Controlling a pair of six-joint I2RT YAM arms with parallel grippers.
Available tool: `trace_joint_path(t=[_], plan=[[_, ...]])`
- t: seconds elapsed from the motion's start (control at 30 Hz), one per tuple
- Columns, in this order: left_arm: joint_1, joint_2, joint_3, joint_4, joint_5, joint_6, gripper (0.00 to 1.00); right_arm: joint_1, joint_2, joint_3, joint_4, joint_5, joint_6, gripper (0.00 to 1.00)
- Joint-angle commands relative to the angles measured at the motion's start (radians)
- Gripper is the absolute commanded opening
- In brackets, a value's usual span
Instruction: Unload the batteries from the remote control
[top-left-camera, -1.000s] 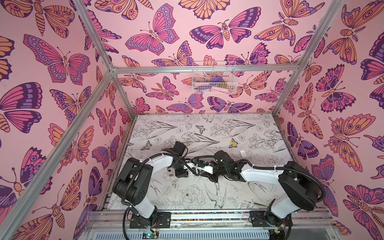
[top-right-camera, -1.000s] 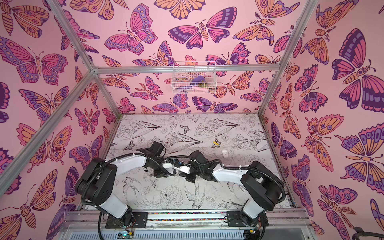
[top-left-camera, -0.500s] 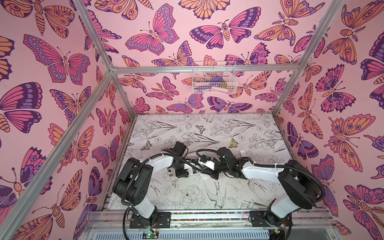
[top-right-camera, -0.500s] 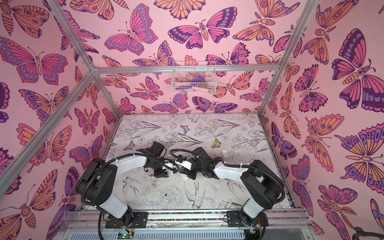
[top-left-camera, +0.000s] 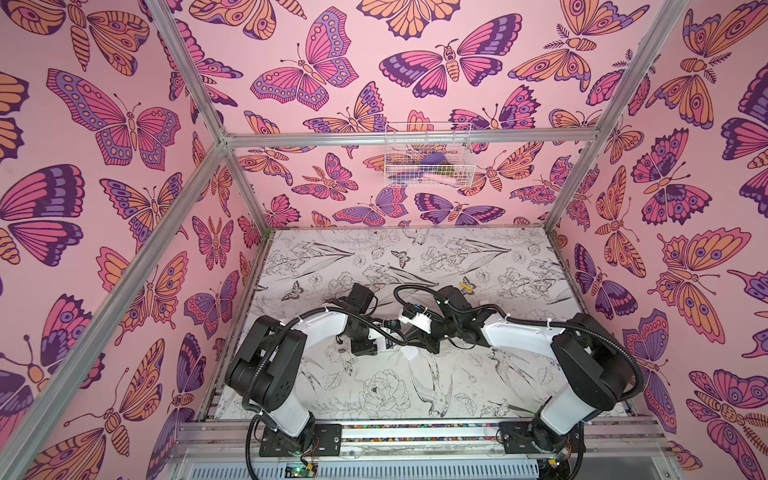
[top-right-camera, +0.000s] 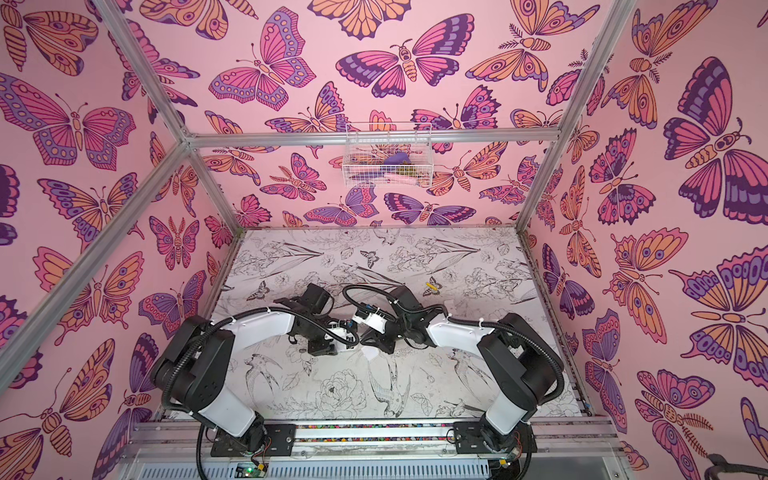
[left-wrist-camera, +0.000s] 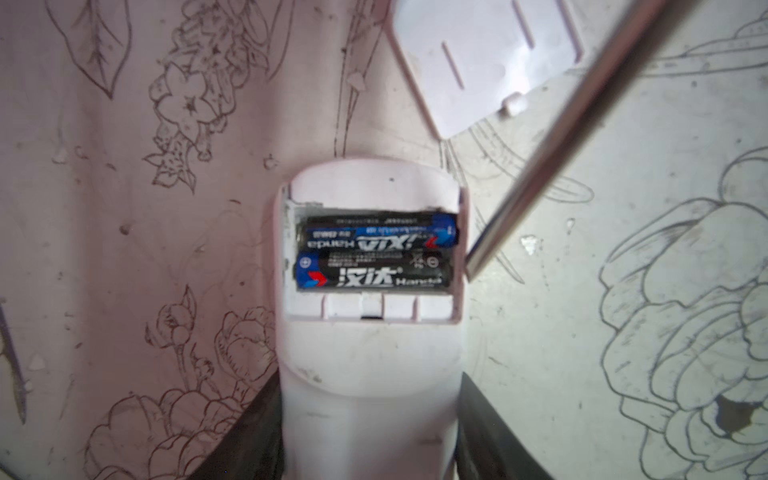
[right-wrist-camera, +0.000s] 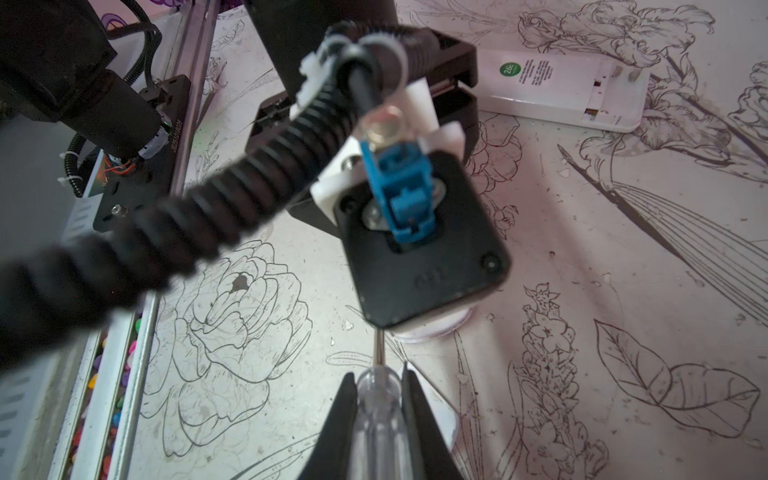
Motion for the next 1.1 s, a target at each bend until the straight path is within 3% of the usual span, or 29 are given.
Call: trace_joint_path(t=[0.0, 0.13, 0.57, 0.77, 1.07], plan=[[-0.020, 0.025, -0.026, -0.056, 0.019, 0.001, 0.45, 0.003, 0.037, 0.026, -0.072, -0.095, -0.038, 0.00], [-0.022, 0.020, -0.031, -0.054, 0.026, 0.004, 0.45, 0.004, 0.039, 0.013, -0.058, -0.098, -0.043, 0.00], [-0.025, 0.023, -0.029, -0.053, 0.021, -0.005, 0.45, 0.005, 0.006, 0.072, -0.343, -0.013, -0.278, 0.00], [-0.025, 0.024, -0.028, -0.053, 0.021, -0.013, 0.45, 0.028, -0.003, 0.057, -0.304, -0.001, -0.251, 0.00], [-0.026, 0.022, -0.032, -0.051, 0.033, -0.015, 0.45, 0.076, 0.004, -0.038, -0.044, -0.038, -0.122, 0.00]])
